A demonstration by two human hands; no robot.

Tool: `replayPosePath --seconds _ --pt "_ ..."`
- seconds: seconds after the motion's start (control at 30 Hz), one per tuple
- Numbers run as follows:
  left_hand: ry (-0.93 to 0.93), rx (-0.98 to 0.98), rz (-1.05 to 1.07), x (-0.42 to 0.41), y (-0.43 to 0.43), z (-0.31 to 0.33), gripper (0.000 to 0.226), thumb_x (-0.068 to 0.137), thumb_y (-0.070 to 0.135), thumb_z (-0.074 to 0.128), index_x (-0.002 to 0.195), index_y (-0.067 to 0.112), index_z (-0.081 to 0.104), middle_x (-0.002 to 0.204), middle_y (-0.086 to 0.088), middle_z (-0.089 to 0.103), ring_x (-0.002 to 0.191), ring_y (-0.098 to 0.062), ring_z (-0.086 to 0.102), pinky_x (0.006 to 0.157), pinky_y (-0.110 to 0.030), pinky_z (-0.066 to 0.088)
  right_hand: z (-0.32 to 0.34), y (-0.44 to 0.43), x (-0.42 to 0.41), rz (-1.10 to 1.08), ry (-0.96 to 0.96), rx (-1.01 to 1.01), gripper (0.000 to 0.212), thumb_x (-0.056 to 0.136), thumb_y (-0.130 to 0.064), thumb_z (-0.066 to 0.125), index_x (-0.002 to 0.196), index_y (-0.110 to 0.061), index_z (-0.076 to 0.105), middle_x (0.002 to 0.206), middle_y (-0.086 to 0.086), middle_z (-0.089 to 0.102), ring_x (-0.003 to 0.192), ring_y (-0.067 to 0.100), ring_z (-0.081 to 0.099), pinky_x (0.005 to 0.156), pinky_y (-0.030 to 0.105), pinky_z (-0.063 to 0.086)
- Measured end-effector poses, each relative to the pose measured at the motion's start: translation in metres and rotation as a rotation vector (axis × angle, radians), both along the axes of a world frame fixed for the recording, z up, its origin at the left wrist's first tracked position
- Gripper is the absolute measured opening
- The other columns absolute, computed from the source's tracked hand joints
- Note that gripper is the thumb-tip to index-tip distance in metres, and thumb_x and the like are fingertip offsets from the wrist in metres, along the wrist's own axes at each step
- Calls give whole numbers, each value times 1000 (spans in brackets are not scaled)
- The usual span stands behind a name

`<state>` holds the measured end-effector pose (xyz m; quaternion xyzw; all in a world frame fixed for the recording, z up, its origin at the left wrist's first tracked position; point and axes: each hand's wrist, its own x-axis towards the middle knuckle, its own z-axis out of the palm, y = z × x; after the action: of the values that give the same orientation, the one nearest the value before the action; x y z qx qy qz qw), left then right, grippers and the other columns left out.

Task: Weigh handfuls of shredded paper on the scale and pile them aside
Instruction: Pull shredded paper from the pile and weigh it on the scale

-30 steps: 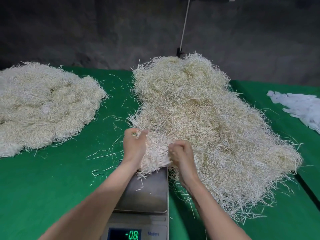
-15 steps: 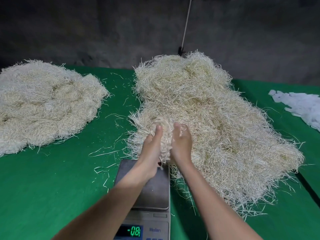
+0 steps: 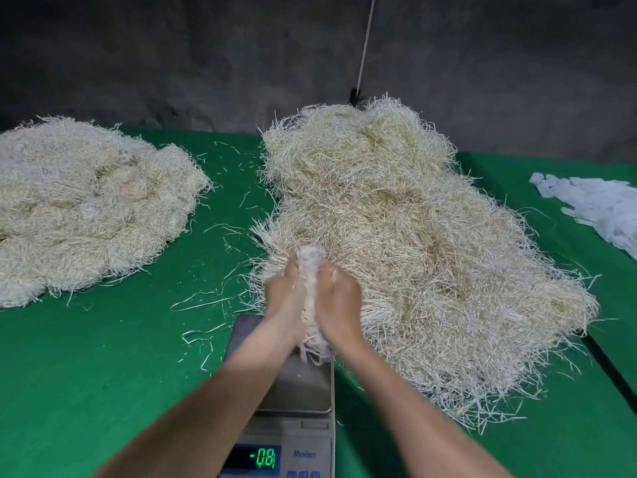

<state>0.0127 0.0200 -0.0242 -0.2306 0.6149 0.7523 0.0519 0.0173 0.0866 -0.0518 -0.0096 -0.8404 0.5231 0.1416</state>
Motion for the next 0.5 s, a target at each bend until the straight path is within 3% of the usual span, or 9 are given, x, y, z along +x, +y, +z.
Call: replayPosePath --seconds 0.1,0.2,0.23,0.3,0.33,0.37,0.4,0.43,0.5 --pt "-87 -66 -69 6 7 0 31 97 25 47 68 13 49 59 -2 48 46 -14 48 42 -23 39 5 16 -7 -66 -22 -101 43 100 -11 40 61 -29 39 56 -11 42 43 1 36 45 16 30" --pt "5 -85 32 -9 -3 -1 38 95 1 44 58 12 44 45 3 42 33 -5 41 35 -17 33 -7 -11 11 -33 -36 -13 42 100 -20 34 58 -27 39 54 -5 44 46 6 40 44 27 33" --pt "13 -30 56 -9 -4 -2 39 95 0 43 57 12 45 46 3 42 36 -6 42 38 -17 33 -11 -13 13 -15 -35 17 43 100 -20 34 58 -27 38 54 -5 43 45 4 39 43 24 32" --pt "-23 35 1 -5 -1 -5 27 95 13 51 68 15 56 65 0 47 52 -12 47 52 -23 42 -7 -1 4 -40 -82 -83 39 99 -9 35 63 -24 40 62 -6 44 47 2 37 42 15 31" --pt "-51 48 -11 -4 2 -5 12 94 21 53 86 16 61 75 1 47 61 -13 48 63 -29 45 -3 7 0 -53 -105 -162 33 97 -4 37 69 -22 42 71 -6 47 51 2 40 44 12 33" --pt "-60 15 9 -4 2 -8 14 94 27 54 101 16 59 79 4 45 66 -12 45 71 -31 44 0 16 -1 -49 -99 -243 25 94 -2 41 79 -23 44 83 -5 49 61 3 46 50 10 36" --pt "-35 -33 23 -5 -1 -9 11 95 29 53 100 22 57 76 8 41 63 -9 39 68 -31 40 1 23 1 -34 -74 -343 19 91 -7 47 90 -26 46 96 -4 51 78 6 53 63 9 40" --pt "16 -67 38 -8 -6 -9 10 95 30 52 85 28 51 69 11 35 58 -7 32 60 -27 34 3 28 4 -10 -39 -446 21 88 -17 52 103 -31 47 111 -2 51 98 11 53 79 15 43" --pt "119 -167 18 -13 -14 -13 29 95 29 51 69 29 38 57 10 31 50 -8 25 50 -24 21 9 36 7 84 37 -548 48 82 -41 53 126 -49 36 144 -8 35 128 16 38 101 37 37"
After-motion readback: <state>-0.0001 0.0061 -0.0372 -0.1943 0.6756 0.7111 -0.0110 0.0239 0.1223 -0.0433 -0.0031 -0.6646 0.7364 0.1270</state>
